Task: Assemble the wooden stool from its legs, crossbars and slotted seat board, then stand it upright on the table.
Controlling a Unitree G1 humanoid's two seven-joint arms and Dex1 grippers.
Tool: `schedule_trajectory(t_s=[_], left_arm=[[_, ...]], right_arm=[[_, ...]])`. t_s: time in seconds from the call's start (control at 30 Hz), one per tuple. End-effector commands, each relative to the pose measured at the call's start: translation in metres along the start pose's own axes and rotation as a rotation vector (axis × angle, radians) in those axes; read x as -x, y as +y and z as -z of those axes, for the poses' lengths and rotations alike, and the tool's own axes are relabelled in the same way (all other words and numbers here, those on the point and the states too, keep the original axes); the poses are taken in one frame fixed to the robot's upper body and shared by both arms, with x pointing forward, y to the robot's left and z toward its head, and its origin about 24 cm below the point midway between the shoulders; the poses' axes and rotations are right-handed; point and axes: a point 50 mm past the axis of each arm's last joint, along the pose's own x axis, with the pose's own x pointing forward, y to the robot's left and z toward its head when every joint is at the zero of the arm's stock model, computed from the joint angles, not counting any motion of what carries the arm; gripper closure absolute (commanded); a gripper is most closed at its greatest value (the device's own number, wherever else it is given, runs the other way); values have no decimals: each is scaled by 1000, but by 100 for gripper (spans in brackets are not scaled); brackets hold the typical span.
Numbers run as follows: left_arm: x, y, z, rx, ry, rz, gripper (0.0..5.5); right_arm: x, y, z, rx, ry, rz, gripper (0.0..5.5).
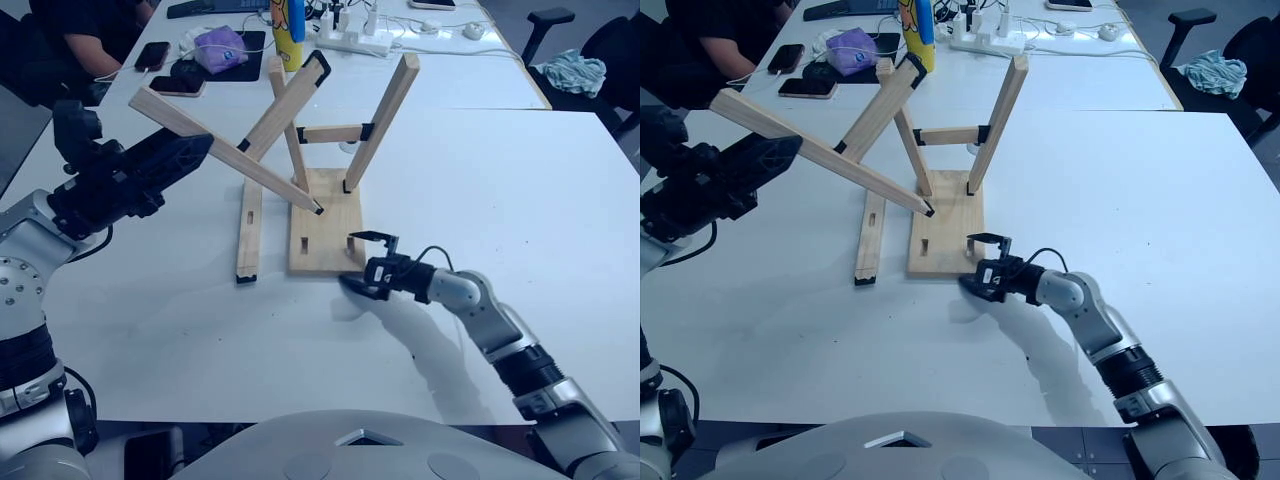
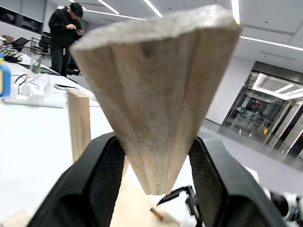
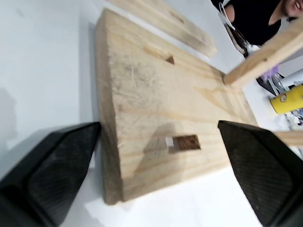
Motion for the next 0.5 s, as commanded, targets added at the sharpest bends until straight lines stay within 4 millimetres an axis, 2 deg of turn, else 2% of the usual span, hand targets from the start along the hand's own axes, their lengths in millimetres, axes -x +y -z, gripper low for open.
schedule_trajectory(t_s=[0.03, 0.17, 0.3, 0.5], left_arm=[[-9, -5, 3, -91, 20, 23, 348], [-23, -8, 16, -194, 91, 55, 348], [-39, -11, 33, -304, 171, 126, 348], [-46, -10, 41, -373, 223, 189, 348]], right_arm=[[11, -6, 18, 45, 84, -69, 88], [12, -11, 21, 2, 69, -73, 88], [13, 3, 15, -76, 8, -141, 88], [11, 17, 15, -114, 1, -173, 88]])
